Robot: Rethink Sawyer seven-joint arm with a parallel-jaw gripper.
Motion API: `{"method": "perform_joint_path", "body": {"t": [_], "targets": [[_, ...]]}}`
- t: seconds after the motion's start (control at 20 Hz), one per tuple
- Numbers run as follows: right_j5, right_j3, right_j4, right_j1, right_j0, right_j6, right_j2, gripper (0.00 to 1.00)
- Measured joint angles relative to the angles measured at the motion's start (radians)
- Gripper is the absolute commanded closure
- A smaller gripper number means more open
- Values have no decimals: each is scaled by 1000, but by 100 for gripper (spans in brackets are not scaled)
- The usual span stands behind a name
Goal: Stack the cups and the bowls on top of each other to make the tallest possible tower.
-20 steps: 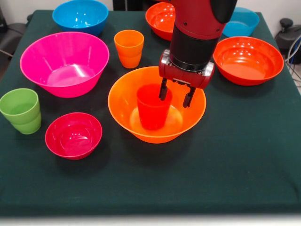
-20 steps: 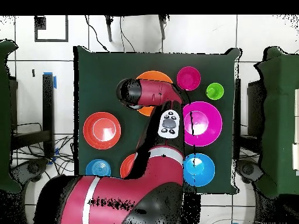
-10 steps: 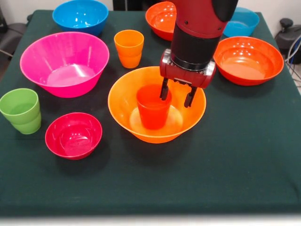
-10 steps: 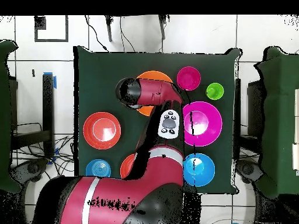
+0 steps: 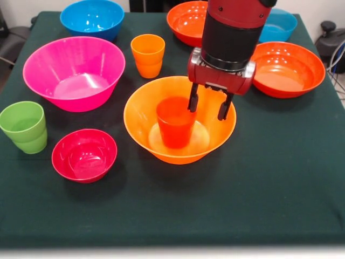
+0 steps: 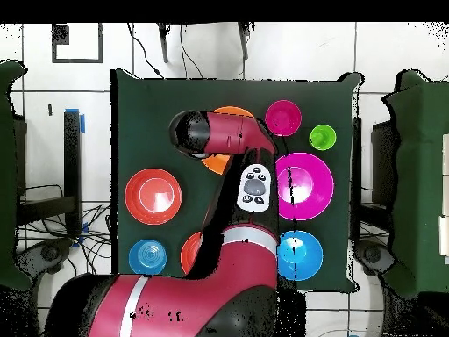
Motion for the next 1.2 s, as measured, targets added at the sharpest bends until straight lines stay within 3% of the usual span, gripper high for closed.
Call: {"method": "perform_joint_path", "body": {"t": [1.2], "targets": [[0,3,0,-44,-28,0,15,0]]}}
